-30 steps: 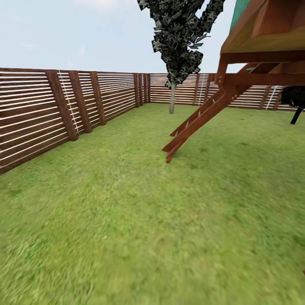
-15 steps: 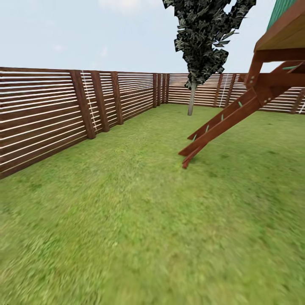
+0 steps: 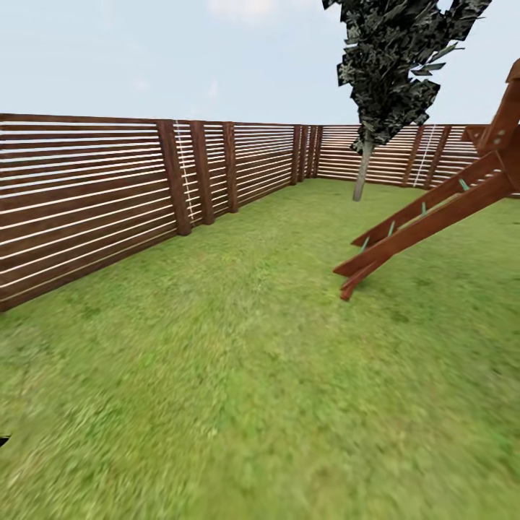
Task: Take the three Easter eggs out of the wicker basket on the lawn in the garden, then place them on the lawn next to a single tree (choose any tree) so that all three eggs are next to the same tree and none are left in the basket.
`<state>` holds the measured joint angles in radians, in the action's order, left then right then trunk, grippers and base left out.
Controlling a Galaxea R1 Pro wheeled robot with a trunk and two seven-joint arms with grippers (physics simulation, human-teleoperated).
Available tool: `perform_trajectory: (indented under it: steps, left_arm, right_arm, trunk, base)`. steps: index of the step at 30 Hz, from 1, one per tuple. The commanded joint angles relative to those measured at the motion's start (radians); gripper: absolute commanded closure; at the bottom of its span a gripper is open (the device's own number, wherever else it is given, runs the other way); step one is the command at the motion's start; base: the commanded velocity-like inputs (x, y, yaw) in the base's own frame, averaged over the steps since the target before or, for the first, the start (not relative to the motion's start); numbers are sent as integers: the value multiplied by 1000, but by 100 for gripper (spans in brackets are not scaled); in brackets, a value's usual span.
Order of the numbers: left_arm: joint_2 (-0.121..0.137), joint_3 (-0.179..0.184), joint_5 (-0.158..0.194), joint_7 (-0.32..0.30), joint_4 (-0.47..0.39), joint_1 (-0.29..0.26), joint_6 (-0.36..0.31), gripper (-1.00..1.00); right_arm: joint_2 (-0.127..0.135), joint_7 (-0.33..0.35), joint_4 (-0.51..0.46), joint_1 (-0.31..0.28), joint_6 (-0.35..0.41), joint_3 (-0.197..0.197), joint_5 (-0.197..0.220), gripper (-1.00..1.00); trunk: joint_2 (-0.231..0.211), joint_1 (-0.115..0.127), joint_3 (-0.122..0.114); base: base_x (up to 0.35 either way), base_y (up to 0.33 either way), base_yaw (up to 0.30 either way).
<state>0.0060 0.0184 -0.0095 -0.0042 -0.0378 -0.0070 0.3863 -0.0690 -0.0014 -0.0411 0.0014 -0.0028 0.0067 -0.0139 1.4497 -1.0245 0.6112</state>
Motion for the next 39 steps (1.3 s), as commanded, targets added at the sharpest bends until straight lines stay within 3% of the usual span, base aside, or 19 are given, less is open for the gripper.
perform_trajectory:
  steps: [1, 39]
  left_arm:
    - [0, 1, -1, 0, 1, -1, 3, -100]
    - [0, 1, -1, 0, 1, -1, 3, -100]
  right_arm:
    - [0, 0, -1, 0, 0, 1, -1, -100]
    - [0, 0, -2, 0, 0, 0, -1, -100]
  trunk:
    - [0, -1, 1]
    - [0, -1, 1]
  base:
    - [304, 0, 173]
    - [304, 0, 19]
